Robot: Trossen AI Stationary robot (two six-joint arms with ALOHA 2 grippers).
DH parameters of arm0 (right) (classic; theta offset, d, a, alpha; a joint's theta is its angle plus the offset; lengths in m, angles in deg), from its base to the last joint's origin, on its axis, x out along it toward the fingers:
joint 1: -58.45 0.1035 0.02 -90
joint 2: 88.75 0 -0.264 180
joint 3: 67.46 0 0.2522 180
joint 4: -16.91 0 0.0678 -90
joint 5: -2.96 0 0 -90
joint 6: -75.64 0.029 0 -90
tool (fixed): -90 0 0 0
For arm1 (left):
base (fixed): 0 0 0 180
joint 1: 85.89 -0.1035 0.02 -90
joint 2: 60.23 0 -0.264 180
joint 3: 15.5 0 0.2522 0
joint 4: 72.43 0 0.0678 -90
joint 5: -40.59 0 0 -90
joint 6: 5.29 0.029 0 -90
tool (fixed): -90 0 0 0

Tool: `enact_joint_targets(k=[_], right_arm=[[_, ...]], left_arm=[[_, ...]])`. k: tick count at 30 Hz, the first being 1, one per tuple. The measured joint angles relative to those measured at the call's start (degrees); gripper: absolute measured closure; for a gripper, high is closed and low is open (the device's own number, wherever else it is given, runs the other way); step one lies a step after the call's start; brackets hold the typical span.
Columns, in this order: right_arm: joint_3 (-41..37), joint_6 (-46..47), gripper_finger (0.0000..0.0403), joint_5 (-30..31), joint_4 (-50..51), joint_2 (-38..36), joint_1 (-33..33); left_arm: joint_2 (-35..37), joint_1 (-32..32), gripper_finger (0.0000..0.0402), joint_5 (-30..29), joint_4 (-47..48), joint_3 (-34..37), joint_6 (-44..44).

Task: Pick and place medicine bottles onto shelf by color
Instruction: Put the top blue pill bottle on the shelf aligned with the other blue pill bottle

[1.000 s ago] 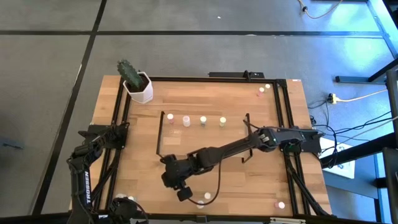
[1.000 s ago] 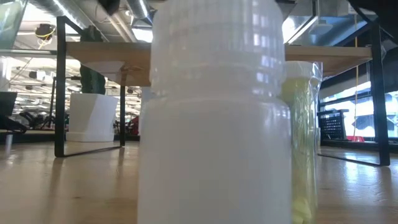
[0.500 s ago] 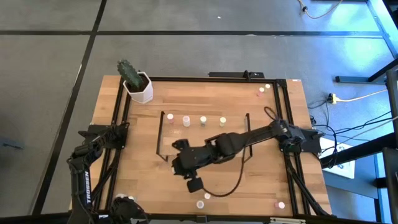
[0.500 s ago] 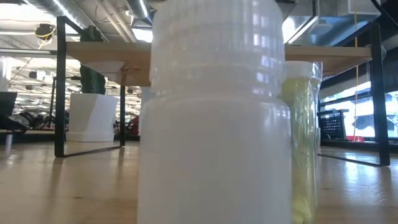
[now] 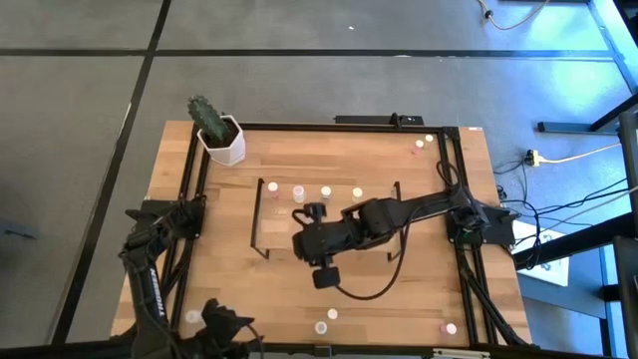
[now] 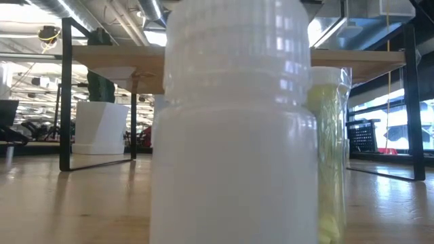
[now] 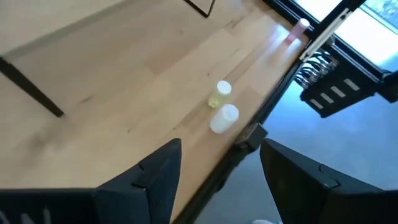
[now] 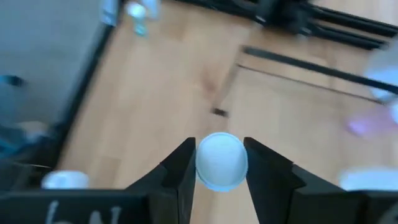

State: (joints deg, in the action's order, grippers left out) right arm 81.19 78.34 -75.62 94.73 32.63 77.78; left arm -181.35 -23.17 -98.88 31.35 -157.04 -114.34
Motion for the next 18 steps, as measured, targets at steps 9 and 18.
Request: enact_joint_targets(k=[9,18], right_arm=[[-0.1,0.0,0.0281,2.2,5.9,-1.1,-0.1],[-0.1,2.7,0.0281,8.6,11.6,-6.2,-0.1]], left_arm=[[0.0,-3.2,0.0189,0.0,0.0,0.0,4.5],[0.0,-3.6,0.0189,-1.3,0.0,0.0,4.8]])
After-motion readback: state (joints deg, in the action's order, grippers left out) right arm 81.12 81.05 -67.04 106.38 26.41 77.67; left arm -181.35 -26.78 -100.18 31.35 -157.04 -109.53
